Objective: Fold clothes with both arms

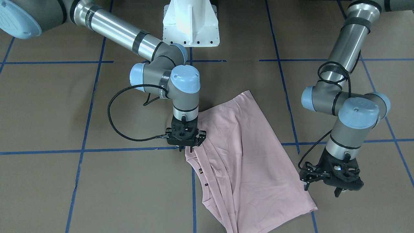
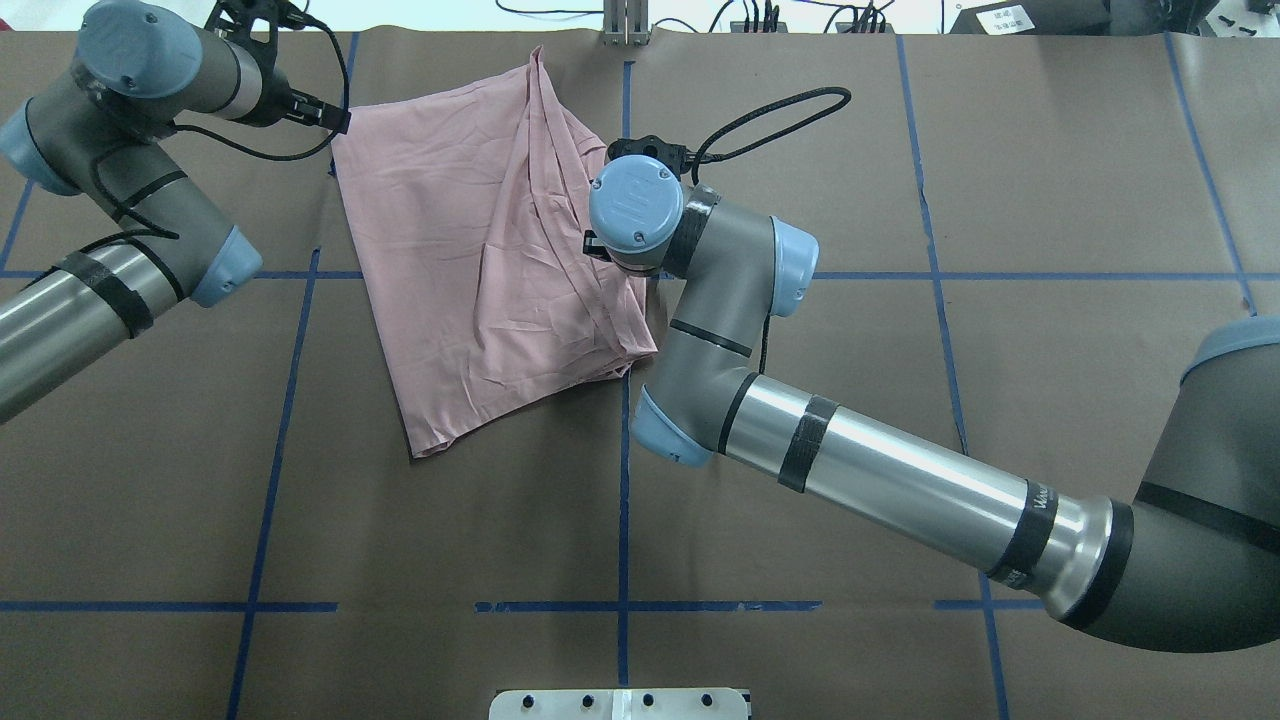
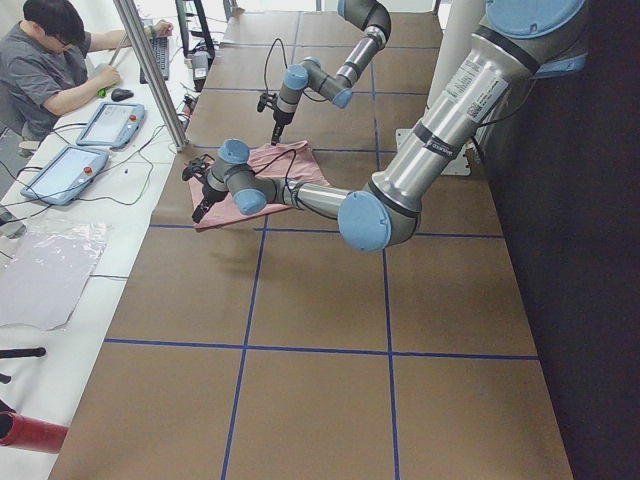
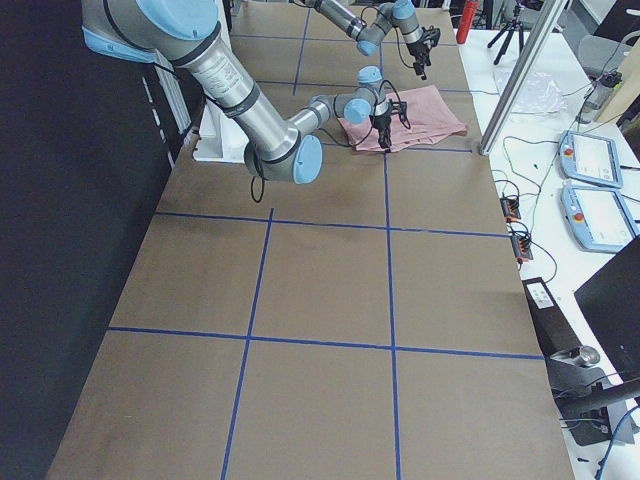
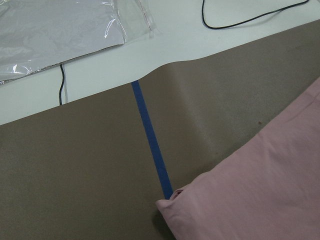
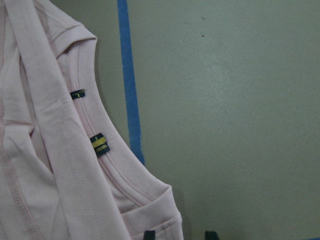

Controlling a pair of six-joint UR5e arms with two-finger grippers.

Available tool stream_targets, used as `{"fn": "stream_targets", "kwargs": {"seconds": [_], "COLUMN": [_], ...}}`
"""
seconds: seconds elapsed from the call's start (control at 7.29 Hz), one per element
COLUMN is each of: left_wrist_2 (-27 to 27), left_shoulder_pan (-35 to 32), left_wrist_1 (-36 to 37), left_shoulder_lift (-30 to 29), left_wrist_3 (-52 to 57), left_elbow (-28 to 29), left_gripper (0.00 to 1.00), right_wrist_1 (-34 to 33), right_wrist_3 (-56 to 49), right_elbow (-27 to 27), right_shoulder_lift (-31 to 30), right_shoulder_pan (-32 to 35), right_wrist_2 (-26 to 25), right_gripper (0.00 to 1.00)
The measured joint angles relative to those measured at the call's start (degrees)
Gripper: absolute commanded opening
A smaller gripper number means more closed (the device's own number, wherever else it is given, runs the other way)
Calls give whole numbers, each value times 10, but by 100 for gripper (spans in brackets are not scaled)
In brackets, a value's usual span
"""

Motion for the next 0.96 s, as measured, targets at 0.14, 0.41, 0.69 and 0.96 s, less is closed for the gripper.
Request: {"fn": "stream_targets", "kwargs": {"seconds": [0.14, 0.41, 0.69, 0.96], "left_wrist_2": [0, 0, 0, 0], "left_shoulder_pan": [0, 1, 1, 1], "left_wrist_1": [0, 0, -1, -1], "left_shoulder_lift": [0, 0, 0, 0], "left_wrist_3": [0, 0, 0, 0], "left_elbow": [0, 0, 0, 0], "left_gripper": [100, 100, 100, 100], "right_wrist_1": [0, -1, -1, -2], "right_wrist_3": [0, 1, 2, 2], "right_elbow": [-1, -1, -1, -1], "right_shoulder_lift": [0, 0, 0, 1], "right_shoulder_pan": [-2, -6, -8, -9], "right_wrist_2": [-1, -3, -3, -3], "right_gripper": [36, 23, 0, 0]}}
